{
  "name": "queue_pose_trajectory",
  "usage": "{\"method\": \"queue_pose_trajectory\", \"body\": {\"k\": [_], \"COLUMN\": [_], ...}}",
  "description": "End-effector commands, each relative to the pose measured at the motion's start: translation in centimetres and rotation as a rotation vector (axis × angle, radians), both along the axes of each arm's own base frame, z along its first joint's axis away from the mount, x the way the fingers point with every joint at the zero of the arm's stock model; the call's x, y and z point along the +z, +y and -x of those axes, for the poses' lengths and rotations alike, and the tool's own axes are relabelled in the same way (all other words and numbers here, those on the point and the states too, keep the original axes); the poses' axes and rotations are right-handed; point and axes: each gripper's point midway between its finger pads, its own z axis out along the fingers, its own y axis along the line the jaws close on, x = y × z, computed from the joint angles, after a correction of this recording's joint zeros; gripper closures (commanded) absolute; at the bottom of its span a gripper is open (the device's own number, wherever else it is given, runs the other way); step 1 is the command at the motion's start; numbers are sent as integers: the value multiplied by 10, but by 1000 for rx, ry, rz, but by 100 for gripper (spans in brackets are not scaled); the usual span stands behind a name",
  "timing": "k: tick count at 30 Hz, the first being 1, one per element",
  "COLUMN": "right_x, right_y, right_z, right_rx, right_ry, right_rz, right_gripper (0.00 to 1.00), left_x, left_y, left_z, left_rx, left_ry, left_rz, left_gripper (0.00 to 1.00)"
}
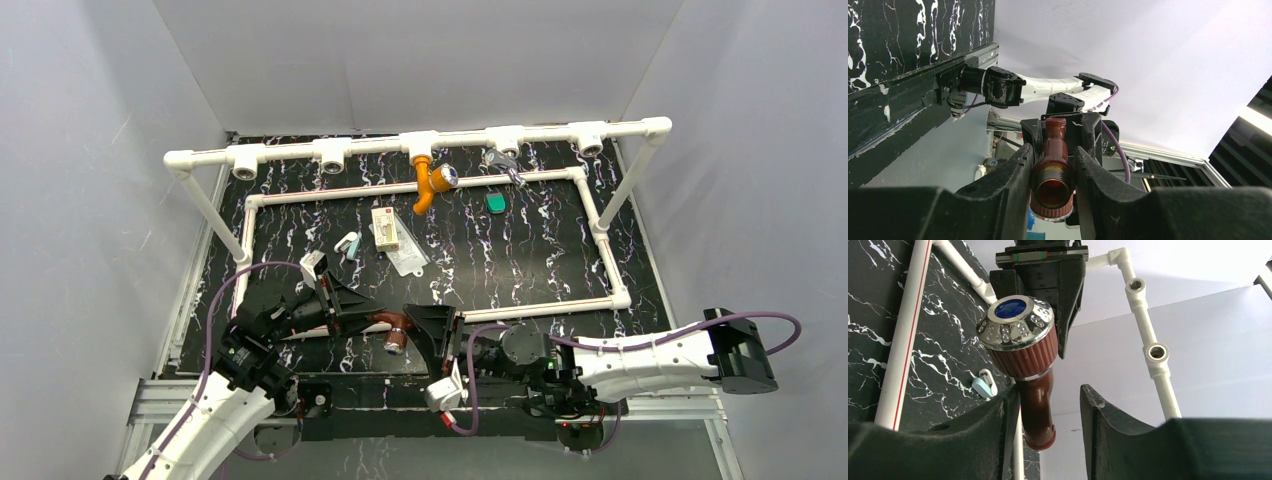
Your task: Install the water faucets
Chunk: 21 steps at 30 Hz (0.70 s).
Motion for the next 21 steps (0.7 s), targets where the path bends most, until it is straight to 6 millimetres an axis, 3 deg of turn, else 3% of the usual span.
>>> {"method": "queue_pose_trajectory", "body": {"k": [1, 10, 12, 15, 16, 18, 21], "right_x": [21, 17, 14, 10, 9, 9, 9], "right_y": [-2, 0, 1, 1, 0, -1, -4], "right_z": [-2, 0, 0, -1, -2, -2, -3], "right_rx": [-15, -5, -6, -11, -13, -16, -23], "right_ry": [7, 33, 42, 52, 53, 63, 86], "right_rz": [-87, -81, -69, -53, -52, -53, -56], "right_gripper": [48, 78, 97, 99, 99, 99, 99], "left_x": [18, 17, 15, 18, 19, 19, 16], "left_y": [-1, -1, -2, -2, -2, -1, 0], "left_z": [5, 6, 6, 5, 5, 4, 4], "left_rx": [-30, -34, -35, -32, -31, -24, -25], "left_ry": [-42, -39, -35, -49, -58, -73, -92], "left_rz": [35, 40, 38, 48, 52, 40, -1], "left_gripper": [100, 100, 100, 100, 96, 78, 65]}}
